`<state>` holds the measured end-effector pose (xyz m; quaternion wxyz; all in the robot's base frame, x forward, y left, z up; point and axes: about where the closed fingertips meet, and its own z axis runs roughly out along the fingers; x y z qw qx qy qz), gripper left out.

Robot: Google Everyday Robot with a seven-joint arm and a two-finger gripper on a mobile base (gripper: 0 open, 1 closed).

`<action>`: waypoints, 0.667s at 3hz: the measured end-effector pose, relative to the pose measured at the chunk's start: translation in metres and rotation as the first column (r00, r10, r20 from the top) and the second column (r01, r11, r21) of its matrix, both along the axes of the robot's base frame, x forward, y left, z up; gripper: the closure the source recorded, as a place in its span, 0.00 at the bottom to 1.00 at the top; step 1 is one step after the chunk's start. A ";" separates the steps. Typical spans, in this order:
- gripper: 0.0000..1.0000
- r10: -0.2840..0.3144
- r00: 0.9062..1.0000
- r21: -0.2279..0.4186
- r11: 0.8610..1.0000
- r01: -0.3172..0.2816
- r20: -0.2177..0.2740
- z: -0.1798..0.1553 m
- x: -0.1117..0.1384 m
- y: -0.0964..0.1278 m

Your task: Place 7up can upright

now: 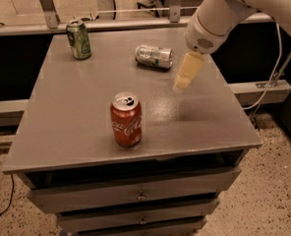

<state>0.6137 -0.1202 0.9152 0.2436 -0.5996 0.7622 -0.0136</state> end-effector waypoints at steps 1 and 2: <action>0.00 -0.015 1.000 0.062 0.998 0.015 -0.002 -0.011 0.061 0.018; 0.00 -0.040 0.999 0.109 0.993 0.043 -0.032 -0.022 0.106 0.028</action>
Offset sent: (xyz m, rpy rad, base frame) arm 0.1795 0.0339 -0.0038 0.1984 0.0155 -0.0945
